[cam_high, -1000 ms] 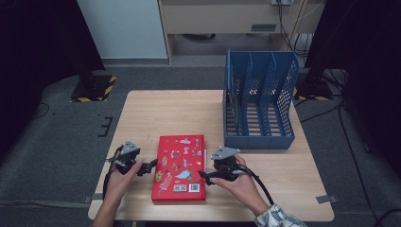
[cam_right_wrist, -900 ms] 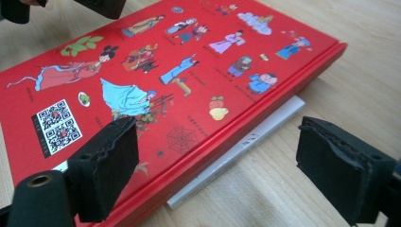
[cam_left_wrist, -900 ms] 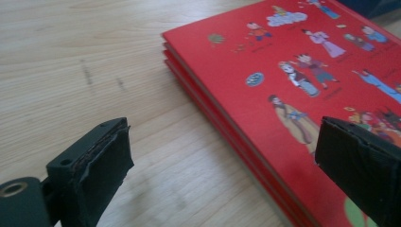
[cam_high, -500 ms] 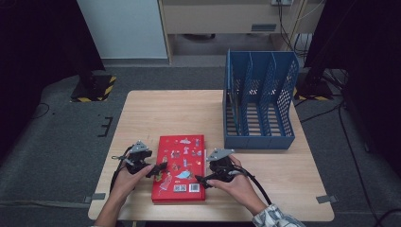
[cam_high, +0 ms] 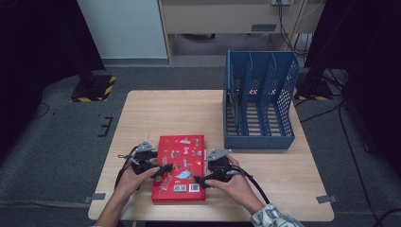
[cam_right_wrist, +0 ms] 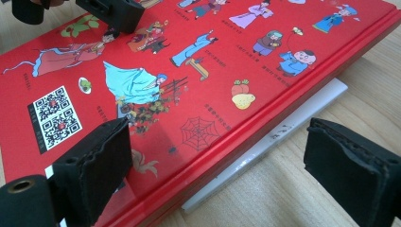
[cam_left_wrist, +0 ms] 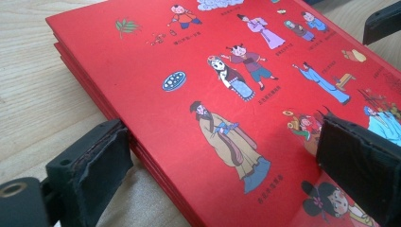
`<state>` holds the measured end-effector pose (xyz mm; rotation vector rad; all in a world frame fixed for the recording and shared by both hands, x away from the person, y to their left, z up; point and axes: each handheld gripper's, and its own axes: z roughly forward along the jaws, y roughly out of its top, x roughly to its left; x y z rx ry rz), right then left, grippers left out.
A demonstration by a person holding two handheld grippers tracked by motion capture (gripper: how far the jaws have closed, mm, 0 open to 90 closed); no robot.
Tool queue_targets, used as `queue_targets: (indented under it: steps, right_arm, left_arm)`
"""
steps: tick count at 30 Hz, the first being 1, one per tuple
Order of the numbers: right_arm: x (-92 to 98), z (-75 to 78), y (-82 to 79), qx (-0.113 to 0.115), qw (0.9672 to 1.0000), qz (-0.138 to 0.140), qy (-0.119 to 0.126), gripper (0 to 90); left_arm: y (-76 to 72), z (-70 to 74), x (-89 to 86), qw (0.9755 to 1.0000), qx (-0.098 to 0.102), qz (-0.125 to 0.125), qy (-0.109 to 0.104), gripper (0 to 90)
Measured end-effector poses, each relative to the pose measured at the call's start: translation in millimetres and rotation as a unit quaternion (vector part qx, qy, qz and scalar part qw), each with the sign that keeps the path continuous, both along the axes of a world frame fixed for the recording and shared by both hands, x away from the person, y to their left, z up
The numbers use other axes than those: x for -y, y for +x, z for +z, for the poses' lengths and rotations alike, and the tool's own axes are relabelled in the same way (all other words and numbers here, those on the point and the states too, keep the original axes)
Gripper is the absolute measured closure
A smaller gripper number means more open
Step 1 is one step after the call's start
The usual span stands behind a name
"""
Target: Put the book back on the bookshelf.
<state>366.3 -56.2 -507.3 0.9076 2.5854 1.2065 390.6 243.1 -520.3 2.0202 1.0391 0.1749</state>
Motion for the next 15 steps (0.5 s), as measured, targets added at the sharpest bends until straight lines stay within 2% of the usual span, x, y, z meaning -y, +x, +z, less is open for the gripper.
queue_targets:
  steps: [4, 7, 13, 15]
  right_arm:
    - [0.9, -1.0, 2.4, -0.006, 1.0, 0.0, 0.001, 6.5]
    - [0.9, -2.8, 5.2, -0.014, 0.9999, 0.0, 0.008, 5.3]
    - [1.8, -6.0, 12.2, -0.036, 0.9991, 0.006, 0.021, 2.6]
    - [1.5, -7.7, 15.0, -0.04, 0.9988, 0.008, 0.028, 2.4]
  left_arm:
    - [0.6, 2.8, 1.1, 1.0, 0.0, -0.001, 0.01, 4.1]
    - [0.7, 4.9, 1.8, 1.0, -0.001, 0.005, 0.005, 5.6]
    - [2.3, 8.4, 2.2, 0.9999, 0.011, 0.003, 0.002, 9.3]
    - [3.6, 9.1, 4.8, 0.9999, 0.009, 0.0, 0.005, 10.0]
